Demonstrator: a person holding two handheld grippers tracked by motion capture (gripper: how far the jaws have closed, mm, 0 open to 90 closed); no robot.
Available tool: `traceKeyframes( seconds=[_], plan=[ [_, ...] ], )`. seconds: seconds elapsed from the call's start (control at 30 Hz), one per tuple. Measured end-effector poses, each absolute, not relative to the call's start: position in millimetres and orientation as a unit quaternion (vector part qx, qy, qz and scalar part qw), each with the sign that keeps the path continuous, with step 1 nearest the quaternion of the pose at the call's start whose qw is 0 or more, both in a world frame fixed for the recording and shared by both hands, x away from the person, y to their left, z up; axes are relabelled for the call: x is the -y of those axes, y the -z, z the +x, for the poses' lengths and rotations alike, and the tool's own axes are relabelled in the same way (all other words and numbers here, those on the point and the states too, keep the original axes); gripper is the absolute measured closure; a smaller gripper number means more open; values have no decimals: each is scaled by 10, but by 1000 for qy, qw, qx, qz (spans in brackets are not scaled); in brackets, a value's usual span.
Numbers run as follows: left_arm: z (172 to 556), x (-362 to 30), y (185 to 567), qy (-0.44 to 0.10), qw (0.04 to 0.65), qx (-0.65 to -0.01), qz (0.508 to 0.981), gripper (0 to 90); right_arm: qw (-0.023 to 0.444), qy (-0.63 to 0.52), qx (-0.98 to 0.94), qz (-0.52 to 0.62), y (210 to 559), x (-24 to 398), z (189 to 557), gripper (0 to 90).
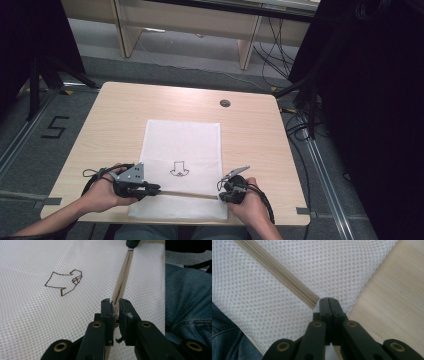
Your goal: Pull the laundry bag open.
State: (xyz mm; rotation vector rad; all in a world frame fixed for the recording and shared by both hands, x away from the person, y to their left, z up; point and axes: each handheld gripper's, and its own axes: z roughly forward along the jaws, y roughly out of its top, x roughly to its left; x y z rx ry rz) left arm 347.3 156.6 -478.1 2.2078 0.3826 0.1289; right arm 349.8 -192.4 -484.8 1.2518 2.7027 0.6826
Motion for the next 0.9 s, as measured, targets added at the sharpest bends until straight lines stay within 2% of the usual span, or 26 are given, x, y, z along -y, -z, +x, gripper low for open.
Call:
traceKeyframes(
  seconds=[0.9],
  plan=[
    [3483, -1660, 4796, -50, 433, -158, 886, 823, 43, -224, -884, 407, 4851, 1925, 3499, 900]
  ],
)
